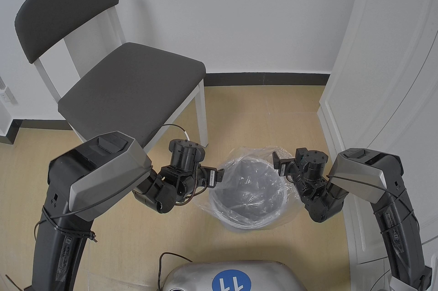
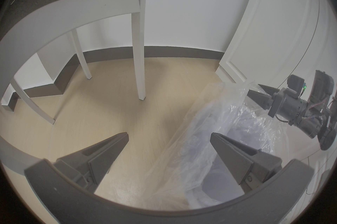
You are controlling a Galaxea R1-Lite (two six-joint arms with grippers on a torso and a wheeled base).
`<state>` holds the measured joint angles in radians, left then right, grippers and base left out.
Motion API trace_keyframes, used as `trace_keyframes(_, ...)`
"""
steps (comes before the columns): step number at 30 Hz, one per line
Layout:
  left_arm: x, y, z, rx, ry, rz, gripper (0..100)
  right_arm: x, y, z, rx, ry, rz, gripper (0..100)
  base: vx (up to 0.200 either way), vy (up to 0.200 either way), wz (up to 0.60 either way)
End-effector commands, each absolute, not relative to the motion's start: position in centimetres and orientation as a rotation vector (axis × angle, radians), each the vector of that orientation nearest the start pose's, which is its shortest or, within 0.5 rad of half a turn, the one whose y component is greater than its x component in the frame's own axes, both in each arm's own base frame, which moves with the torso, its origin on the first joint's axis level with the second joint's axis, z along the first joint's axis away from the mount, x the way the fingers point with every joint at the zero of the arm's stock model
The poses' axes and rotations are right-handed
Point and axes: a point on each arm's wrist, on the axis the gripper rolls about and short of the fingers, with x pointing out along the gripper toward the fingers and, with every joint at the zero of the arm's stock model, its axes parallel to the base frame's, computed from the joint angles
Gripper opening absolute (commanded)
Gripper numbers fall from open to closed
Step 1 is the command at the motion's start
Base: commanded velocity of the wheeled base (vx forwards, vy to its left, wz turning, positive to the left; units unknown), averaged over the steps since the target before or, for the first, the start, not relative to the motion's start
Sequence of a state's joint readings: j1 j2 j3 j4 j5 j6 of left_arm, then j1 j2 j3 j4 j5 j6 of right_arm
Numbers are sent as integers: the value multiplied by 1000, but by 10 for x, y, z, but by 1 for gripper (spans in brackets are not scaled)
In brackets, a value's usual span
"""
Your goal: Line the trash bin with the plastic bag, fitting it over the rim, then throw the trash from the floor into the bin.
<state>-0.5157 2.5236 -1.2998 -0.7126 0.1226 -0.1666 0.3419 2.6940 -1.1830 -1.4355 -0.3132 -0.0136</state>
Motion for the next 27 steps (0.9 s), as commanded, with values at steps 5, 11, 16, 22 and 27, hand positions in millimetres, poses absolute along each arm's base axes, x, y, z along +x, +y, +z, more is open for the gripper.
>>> trace_keyframes(5, 399, -231, -8, -2, 511, -357, 100, 431, 155, -42, -29, 42, 46, 100, 0, 0, 0)
trace_keyframes(11, 384, -242, -2, -9, 522, -389, 100, 426, 161, -43, -27, 33, 62, 100, 0, 0, 0)
trace_keyframes(16, 387, -242, -15, -1, 541, -383, 100, 426, 160, -46, -32, 41, 62, 100, 0, 0, 0)
trace_keyframes(22, 400, -234, -22, -6, 546, -353, 100, 427, 160, -48, -32, 43, 62, 100, 0, 0, 0)
trace_keyframes(27, 413, -227, -25, -20, 530, -327, 100, 427, 159, -48, -32, 43, 59, 100, 0, 0, 0)
